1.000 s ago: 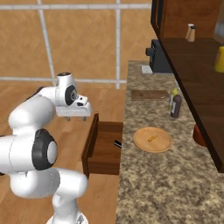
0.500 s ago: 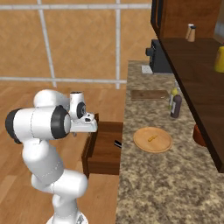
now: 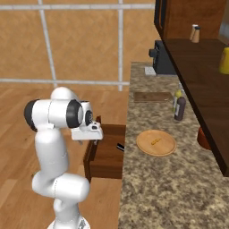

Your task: Pick up the knife from the drawer and place it on the cutting board. Then place the meat from the plate to the cutting board.

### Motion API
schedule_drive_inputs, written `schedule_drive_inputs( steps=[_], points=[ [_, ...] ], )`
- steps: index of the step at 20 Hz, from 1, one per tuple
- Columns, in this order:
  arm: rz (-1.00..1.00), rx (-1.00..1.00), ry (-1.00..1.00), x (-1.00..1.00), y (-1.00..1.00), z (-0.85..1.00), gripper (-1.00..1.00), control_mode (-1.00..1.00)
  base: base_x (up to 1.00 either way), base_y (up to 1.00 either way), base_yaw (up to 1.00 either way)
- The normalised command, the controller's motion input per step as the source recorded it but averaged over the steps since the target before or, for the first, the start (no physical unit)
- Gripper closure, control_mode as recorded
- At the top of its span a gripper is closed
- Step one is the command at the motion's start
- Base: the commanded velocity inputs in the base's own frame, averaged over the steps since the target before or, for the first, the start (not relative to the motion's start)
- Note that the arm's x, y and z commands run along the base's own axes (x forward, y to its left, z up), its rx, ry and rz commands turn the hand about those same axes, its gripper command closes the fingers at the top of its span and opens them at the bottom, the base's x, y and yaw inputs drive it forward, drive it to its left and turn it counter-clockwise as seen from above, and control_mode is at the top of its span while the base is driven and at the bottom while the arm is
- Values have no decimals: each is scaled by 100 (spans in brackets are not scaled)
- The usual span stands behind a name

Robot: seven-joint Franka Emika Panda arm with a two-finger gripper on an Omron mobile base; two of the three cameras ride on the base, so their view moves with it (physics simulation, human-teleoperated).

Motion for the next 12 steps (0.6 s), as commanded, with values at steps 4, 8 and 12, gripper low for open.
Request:
schedule_drive_inputs(
  steps=[4, 8, 12],
  points=[
    [0, 0, 0, 27, 0, -43, -100, -100, 0, 0, 0],
    [0, 0, 0, 14, 0, -49, -100, -100, 0, 0, 0],
    [-1, 4, -1, 2, 15, -13, -100, -100, 0, 0, 0]
  ],
)
